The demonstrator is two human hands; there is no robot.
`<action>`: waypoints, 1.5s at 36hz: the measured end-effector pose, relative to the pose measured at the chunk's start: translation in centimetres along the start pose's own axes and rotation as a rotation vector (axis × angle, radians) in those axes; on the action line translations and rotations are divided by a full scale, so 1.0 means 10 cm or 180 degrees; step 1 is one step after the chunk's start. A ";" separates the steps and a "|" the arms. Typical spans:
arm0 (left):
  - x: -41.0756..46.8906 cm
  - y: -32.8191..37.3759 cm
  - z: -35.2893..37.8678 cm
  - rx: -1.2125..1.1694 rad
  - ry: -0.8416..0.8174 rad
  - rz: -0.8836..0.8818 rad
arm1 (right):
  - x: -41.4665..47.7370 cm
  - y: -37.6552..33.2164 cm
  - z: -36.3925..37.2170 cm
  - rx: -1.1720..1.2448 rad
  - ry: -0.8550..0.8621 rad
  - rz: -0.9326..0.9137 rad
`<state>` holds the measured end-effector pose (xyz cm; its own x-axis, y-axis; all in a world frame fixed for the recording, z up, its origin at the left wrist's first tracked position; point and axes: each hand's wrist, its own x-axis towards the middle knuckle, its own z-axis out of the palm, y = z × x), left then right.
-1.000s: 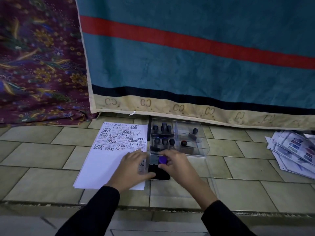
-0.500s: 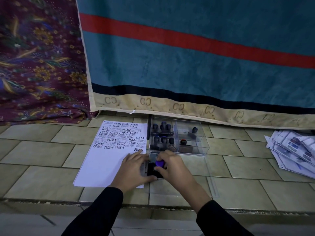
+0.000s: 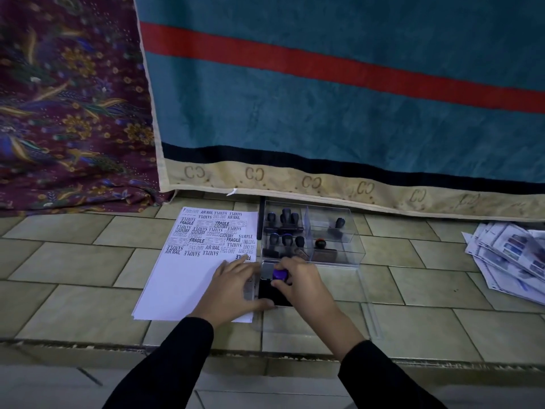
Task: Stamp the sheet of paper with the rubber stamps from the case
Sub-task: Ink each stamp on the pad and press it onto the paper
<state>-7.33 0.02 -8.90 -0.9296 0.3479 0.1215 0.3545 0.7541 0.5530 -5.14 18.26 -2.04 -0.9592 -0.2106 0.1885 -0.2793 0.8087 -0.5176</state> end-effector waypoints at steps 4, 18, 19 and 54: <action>-0.05 -0.15 -0.18 -0.0272 0.0549 -0.0236 | -0.02 0.04 -0.04 0.0150 -0.0098 0.0032; -0.12 -0.56 -0.14 0.0463 0.0779 -0.0992 | 0.04 -0.29 0.18 0.0714 -0.0171 -0.0257; -0.12 -0.56 -0.14 0.0456 0.0790 -0.0992 | 0.06 -0.30 0.20 0.0741 -0.0185 -0.0233; -0.01 -0.44 -0.16 0.0528 0.1027 -0.1236 | 0.17 -0.39 0.34 0.0187 -0.0548 -0.0424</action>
<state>-8.99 -4.27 -10.00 -0.9700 -0.1438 0.1959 -0.0350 0.8804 0.4729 -5.82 12.85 -2.51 -0.9055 -0.4081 0.1158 -0.4013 0.7352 -0.5463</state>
